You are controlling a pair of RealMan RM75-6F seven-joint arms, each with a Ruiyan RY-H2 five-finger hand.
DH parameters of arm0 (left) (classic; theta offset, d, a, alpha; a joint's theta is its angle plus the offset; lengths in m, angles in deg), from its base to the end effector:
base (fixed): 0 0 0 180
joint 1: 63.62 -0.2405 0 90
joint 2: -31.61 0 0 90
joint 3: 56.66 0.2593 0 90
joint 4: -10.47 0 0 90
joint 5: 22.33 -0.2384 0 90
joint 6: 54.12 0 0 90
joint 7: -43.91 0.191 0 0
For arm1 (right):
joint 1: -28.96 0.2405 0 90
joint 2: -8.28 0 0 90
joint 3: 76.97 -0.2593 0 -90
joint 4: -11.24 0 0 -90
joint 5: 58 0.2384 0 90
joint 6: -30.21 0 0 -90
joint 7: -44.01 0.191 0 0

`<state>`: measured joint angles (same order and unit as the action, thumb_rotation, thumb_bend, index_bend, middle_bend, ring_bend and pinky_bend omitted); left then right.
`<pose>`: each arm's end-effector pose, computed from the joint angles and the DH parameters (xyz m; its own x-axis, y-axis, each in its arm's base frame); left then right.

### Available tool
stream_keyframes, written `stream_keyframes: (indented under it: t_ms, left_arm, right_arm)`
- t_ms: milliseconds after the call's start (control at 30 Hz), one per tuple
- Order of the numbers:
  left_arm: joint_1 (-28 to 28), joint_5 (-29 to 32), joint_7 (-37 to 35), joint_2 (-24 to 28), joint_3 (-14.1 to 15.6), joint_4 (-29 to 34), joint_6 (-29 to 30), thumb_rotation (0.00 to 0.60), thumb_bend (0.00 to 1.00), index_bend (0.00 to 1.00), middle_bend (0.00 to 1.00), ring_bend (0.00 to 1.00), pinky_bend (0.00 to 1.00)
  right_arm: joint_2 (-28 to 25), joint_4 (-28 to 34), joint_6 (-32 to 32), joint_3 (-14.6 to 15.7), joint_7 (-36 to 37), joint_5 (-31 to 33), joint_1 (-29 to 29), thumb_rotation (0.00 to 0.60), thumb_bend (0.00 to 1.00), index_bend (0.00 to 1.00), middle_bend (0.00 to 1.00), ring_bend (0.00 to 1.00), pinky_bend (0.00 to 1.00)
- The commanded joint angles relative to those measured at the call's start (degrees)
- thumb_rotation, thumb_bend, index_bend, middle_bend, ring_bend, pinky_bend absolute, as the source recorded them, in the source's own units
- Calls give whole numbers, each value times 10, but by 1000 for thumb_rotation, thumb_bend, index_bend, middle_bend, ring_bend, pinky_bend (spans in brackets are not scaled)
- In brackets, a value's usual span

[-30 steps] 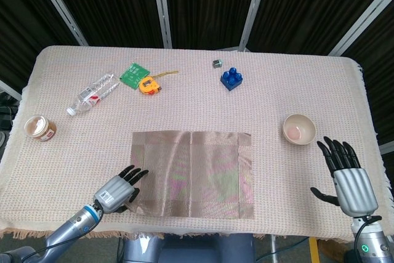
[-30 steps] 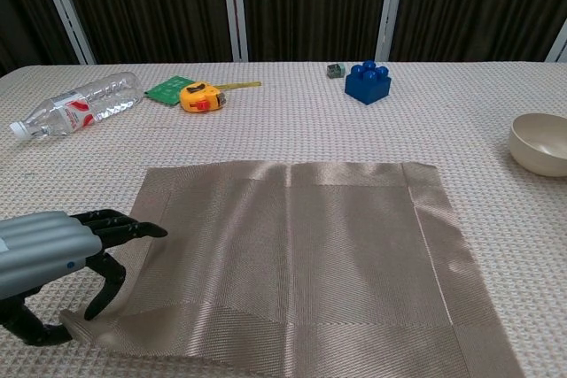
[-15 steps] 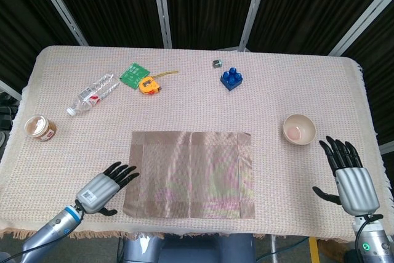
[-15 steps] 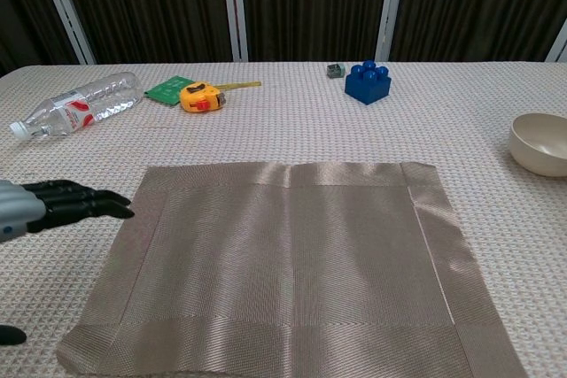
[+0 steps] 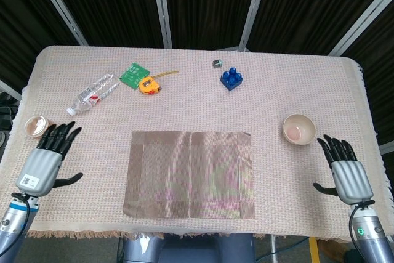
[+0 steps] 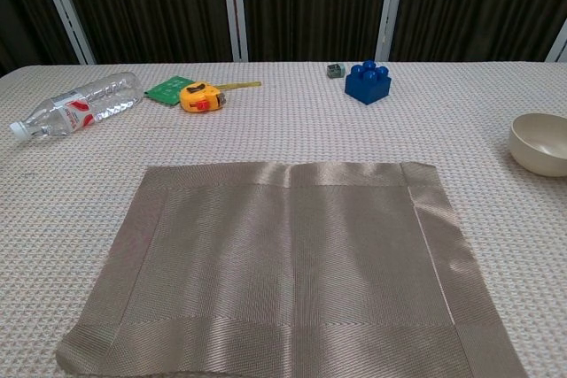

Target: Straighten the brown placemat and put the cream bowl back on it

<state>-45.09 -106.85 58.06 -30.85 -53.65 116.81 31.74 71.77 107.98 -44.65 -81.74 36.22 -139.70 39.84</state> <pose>-0.2295 0.2630 0.1080 0.4416 0.0050 0.8972 0.8771 -0.2129 -0.4305 -0.3023 -0.2677 0.1084 0.4525 -0.1113 0.8848 -0.8918 -0.0606 0.4484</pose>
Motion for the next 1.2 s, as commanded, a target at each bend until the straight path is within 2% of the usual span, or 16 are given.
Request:
stream_keyframes:
  t_ms: [33,200,333,433,667,1000,1200]
  left_arm:
    - [-13,36,5,-15,-31,1,20,600,0,0,0,0,0]
    - [-15,46,-5,-19,-46,-17,15,600,0,0,0,0,0]
    - [-14,63,-20,-16,-57,-33,-1,600,0,0,0,0,0]
    - [-12,75,-28,-15,-66,-40,-11,600,0,0,0,0,0]
    - [-9,81,-37,-15,-75,-47,-32,600,0,0,0,0,0]
    - [-6,86,-45,-15,-84,-50,-52,600,0,0,0,0,0]
    - [-8,80,-45,-15,-85,-48,-52,600,0,0,0,0,0]
  right_arm:
    - [8,-26,74,-16,-12,34,47,600,0,30,0,0,0]
    - [37,-72,181,-50,-34,115,117,600,0,109,0,0,0]
    - [75,-114,216,-66,-61,159,153,600,0,220,0,0,0]
    - [113,-149,217,-76,-86,180,176,600,0,294,0,0,0]
    - [170,-213,206,-76,-154,214,206,600,0,331,0,0,0]
    - [196,-261,217,-70,-171,255,212,600,24,334,0,0,0]
    - [204,-287,229,-68,-167,271,213,600,95,360,0,0,0]
